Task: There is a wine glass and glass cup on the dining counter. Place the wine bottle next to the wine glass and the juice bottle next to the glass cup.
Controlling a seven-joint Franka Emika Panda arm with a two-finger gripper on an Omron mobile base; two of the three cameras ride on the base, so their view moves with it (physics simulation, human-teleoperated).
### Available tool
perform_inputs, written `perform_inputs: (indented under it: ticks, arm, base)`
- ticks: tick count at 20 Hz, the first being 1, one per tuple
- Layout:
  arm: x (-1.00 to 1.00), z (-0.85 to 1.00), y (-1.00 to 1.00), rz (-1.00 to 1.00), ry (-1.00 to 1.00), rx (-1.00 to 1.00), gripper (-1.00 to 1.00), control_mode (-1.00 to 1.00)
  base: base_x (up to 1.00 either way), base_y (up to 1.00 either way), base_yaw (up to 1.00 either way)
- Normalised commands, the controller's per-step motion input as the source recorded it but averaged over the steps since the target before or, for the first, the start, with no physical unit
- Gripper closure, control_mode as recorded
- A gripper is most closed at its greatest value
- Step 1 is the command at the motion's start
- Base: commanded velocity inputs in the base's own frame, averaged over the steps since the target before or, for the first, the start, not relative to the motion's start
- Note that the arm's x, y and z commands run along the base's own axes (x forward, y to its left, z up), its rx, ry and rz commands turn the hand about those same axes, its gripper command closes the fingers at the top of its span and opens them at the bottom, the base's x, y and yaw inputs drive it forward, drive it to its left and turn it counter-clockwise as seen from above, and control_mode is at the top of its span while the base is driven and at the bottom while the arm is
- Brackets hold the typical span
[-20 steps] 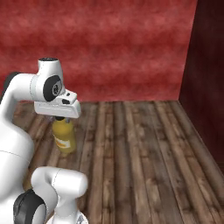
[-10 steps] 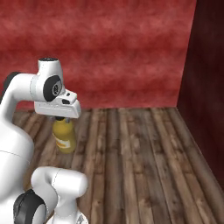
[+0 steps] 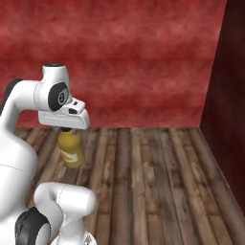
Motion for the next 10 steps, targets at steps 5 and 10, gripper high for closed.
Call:
perform_inputs:
  ticks: [5,10]
  arm:
    - [0.0,0.0,0.0,0.0,0.0,0.0,1.0,1.0]
    - [0.0,0.0,0.0,0.0,0.0,0.0,1.0,1.0]
  base:
    - [0.77,-0.11,0.27]
    - [0.71,-0.11,0.37]
